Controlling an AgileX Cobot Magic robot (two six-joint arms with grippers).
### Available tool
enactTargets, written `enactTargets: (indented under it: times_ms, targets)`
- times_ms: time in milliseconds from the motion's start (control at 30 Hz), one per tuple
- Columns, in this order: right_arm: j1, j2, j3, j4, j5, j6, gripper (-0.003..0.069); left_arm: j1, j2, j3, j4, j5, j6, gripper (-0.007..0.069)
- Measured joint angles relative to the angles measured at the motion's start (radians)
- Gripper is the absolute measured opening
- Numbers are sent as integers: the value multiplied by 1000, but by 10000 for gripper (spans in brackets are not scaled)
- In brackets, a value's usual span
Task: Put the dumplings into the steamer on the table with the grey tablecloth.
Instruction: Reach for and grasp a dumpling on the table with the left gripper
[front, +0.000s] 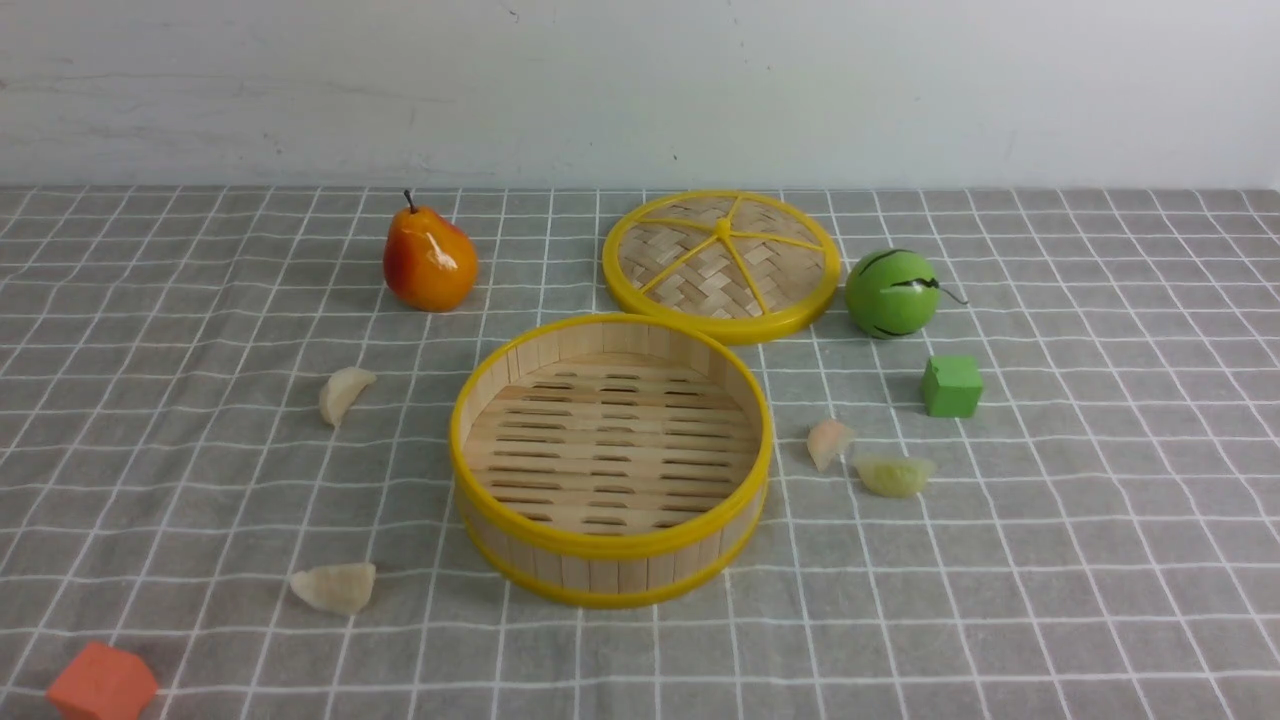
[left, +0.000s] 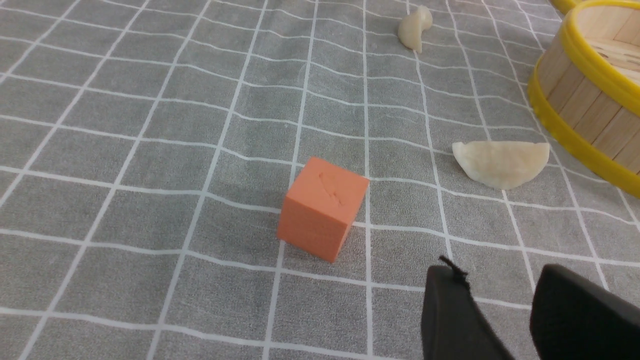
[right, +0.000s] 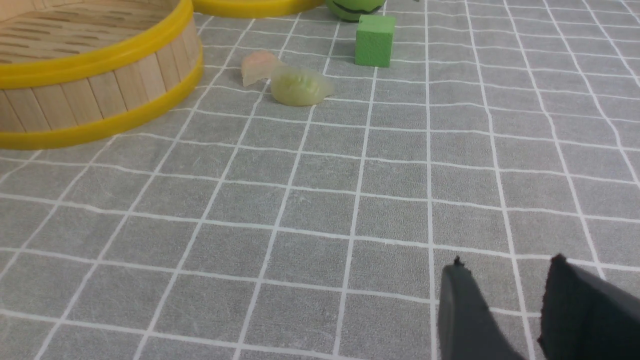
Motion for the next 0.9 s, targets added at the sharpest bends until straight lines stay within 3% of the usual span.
enactTargets:
  times_ms: [333,500,767,900]
  targets:
    - [0,0,0,-19,-10,0,240,0,0,0,-1,-1,0,237]
    - [0,0,9,-19,-90,0,240,0,0,0,-2,-45,0,237]
    - [0,0,9,-22,-516,15,240,0,0,0,4,-455,1,237]
    - [0,0,9,-14,-755,167,239,0,0,0,-22,-646,-62,237]
